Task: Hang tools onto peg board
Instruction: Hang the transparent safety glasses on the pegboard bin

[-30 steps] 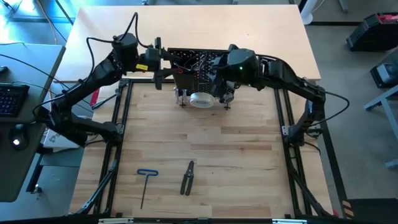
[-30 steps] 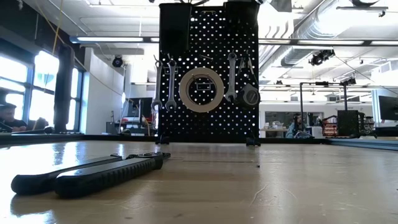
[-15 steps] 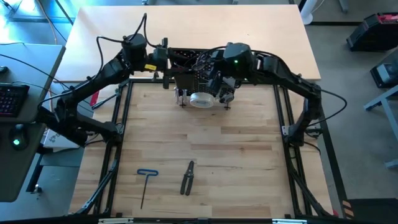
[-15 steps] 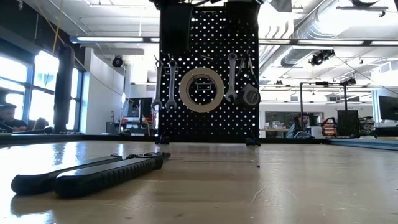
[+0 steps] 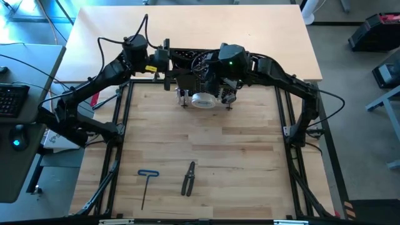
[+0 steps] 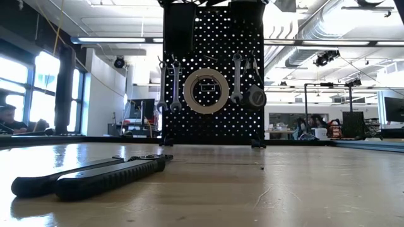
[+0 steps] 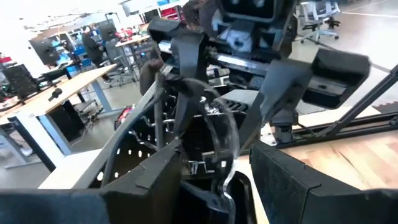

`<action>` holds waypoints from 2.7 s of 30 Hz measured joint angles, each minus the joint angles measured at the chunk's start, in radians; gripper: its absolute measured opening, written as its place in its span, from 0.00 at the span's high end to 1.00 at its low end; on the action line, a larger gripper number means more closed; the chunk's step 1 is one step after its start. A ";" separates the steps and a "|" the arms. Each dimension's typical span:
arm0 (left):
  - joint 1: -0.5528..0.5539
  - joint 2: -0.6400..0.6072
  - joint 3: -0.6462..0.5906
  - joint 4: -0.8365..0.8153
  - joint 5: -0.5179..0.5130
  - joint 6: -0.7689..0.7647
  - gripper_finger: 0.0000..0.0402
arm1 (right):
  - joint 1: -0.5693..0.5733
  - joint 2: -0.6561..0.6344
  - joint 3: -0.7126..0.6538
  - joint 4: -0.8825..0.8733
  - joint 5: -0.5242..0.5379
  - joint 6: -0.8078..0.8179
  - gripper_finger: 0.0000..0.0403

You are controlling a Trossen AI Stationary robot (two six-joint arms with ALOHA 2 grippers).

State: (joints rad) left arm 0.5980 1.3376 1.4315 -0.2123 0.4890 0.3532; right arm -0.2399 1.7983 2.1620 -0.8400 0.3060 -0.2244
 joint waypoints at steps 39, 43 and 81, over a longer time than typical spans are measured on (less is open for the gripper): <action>-0.003 -0.002 0.000 0.006 -0.056 -0.002 0.55 | 0.058 -0.007 0.068 0.096 -0.047 -0.111 0.95; -0.003 -0.008 0.000 0.004 -0.057 -0.010 0.55 | 0.047 -0.007 0.088 0.097 -0.078 -0.058 0.95; -0.002 -0.106 0.000 -0.152 -0.176 -0.002 0.55 | -0.007 0.060 0.097 0.169 -0.247 0.329 0.97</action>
State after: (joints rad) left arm 0.5961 1.2312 1.4319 -0.3640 0.3134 0.3516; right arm -0.2466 1.8579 2.2585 -0.6712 0.0586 0.1051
